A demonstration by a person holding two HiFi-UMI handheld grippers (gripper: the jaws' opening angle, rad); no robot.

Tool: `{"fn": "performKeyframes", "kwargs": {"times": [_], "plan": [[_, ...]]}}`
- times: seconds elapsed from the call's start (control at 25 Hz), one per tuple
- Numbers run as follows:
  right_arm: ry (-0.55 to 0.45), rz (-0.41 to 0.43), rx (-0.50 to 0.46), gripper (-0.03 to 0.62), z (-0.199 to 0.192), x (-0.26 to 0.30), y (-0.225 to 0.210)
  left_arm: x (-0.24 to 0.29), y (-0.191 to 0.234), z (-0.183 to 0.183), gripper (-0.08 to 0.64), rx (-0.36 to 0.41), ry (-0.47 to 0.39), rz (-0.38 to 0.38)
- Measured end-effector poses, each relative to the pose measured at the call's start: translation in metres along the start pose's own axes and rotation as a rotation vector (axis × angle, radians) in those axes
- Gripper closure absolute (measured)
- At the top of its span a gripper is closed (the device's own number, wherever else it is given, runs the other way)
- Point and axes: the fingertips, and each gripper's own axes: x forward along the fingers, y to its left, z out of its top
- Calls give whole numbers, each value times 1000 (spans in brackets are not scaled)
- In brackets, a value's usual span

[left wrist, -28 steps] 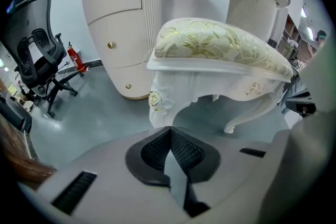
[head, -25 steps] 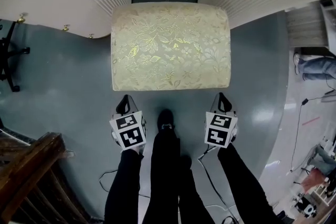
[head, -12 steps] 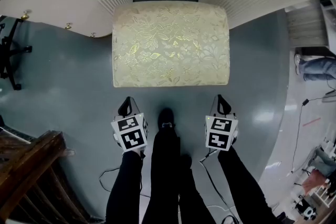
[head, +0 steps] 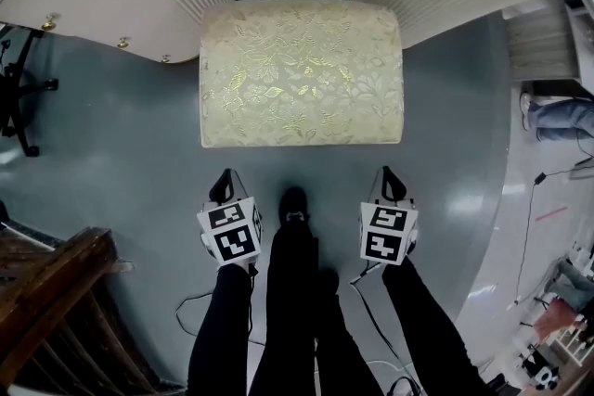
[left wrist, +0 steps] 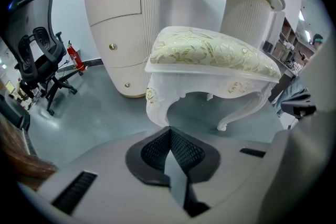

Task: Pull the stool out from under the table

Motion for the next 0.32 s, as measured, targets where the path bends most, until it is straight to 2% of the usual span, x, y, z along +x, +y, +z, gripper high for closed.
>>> {"fn": "performKeyframes", "kwargs": {"times": [0.32], "plan": [[9,3,-9,591,-4,-11,0,-11,2,-7,552,2,16,1]]}}
